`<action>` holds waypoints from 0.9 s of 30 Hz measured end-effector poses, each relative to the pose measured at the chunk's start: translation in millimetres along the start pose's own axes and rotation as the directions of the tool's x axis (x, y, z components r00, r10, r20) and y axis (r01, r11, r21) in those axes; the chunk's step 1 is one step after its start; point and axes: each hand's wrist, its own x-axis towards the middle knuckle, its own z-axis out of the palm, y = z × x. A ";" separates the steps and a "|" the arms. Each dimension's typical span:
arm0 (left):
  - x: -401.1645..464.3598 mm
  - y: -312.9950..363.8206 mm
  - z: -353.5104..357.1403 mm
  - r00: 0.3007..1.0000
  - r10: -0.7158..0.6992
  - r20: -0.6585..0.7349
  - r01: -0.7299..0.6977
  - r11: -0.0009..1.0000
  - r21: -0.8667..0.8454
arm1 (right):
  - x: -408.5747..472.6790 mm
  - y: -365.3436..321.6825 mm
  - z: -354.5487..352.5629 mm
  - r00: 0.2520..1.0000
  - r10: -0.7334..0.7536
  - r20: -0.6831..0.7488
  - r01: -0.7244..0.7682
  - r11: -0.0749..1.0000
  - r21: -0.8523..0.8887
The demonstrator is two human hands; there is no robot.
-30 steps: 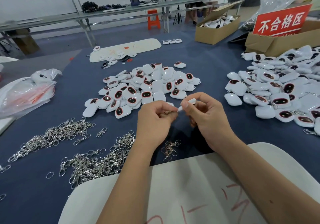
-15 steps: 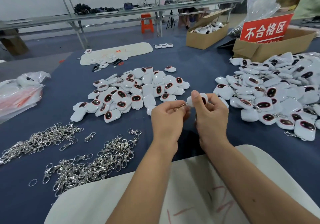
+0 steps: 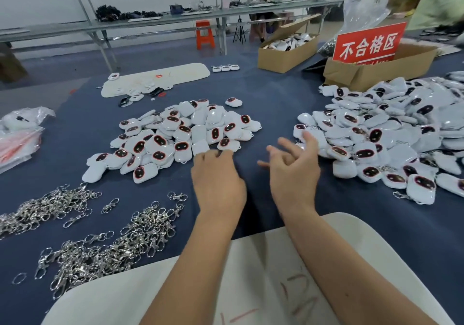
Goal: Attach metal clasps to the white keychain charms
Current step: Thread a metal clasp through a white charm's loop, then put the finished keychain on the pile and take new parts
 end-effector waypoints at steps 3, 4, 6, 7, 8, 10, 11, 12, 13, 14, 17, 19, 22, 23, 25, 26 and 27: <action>-5.6 -16.4 -7.1 1.000 0.005 -0.012 -0.005 0.999 0.043 | -4.5 4.2 4.7 0.923 -0.244 0.299 0.353 0.847 -0.399; -5.5 -21.4 -10.9 1.000 -0.002 -0.027 0.003 1.000 0.027 | -7.7 4.3 6.8 0.857 -0.257 0.448 0.464 0.762 -0.452; -4.1 -30.4 -17.4 0.994 -0.004 -0.113 -0.006 0.996 -0.088 | -12.5 3.6 10.6 0.691 -0.224 0.687 0.632 0.648 -0.424; -5.1 -33.1 -20.0 0.984 -0.015 -0.179 -0.021 0.980 -0.199 | -15.2 2.2 11.5 0.623 -0.199 0.756 0.664 0.645 -0.377; -6.9 -34.7 -21.8 0.970 -0.049 -0.237 -0.035 0.941 -0.337 | -16.9 0.8 12.0 0.580 -0.181 0.794 0.667 0.665 -0.335; -8.9 -37.0 -21.2 0.954 -0.151 -0.260 -0.042 0.790 -0.612 | -17.3 -1.2 12.5 0.592 -0.148 0.792 0.578 0.763 -0.289; -9.5 -38.8 -20.1 0.955 -0.181 -0.237 -0.035 0.721 -0.692 | -15.9 -1.6 12.5 0.623 -0.133 0.771 0.508 0.818 -0.270; -9.6 -41.1 -18.0 0.963 -0.173 -0.208 -0.039 0.674 -0.738 | -13.9 -1.3 11.7 0.651 -0.125 0.748 0.450 0.858 -0.248; -10.0 -43.4 -15.5 0.974 -0.140 -0.179 -0.046 0.650 -0.759 | -12.3 -1.1 10.3 0.670 -0.127 0.732 0.423 0.875 -0.235; -10.2 -46.3 -13.5 0.983 -0.098 -0.156 -0.058 0.639 -0.767 | -11.7 -1.0 9.7 0.677 -0.130 0.724 0.419 0.878 -0.234; -13.5 -50.1 -11.6 0.983 0.021 -0.182 -0.150 0.661 -0.735 | -13.7 -2.2 10.0 0.670 -0.136 0.730 0.431 0.872 -0.233; -17.7 -52.1 -13.0 0.971 0.080 -0.224 -0.211 0.721 -0.660 | -14.7 -4.1 10.9 0.683 -0.195 0.704 0.478 0.848 -0.230; -24.7 -62.3 -14.3 0.971 0.147 -0.190 -0.223 0.845 -0.487 | -12.1 -4.6 8.4 0.740 -0.200 0.642 0.424 0.880 -0.215; -26.6 -65.3 -14.5 0.976 0.166 -0.142 -0.211 0.890 -0.404 | -10.5 -4.9 7.2 0.755 -0.190 0.628 0.395 0.896 -0.204; -32.3 -67.2 -15.1 0.969 0.248 -0.018 -0.243 0.931 -0.271 | -10.0 -6.3 5.5 0.771 -0.173 0.613 0.354 0.917 -0.186; -34.5 -67.4 -16.3 0.955 0.292 0.042 -0.272 0.928 -0.253 | -11.0 -8.2 6.6 0.774 -0.166 0.611 0.334 0.927 -0.172; -35.1 -66.9 -18.5 0.941 0.327 0.090 -0.294 0.919 -0.261 | -11.8 -8.9 7.7 0.780 -0.156 0.606 0.309 0.938 -0.157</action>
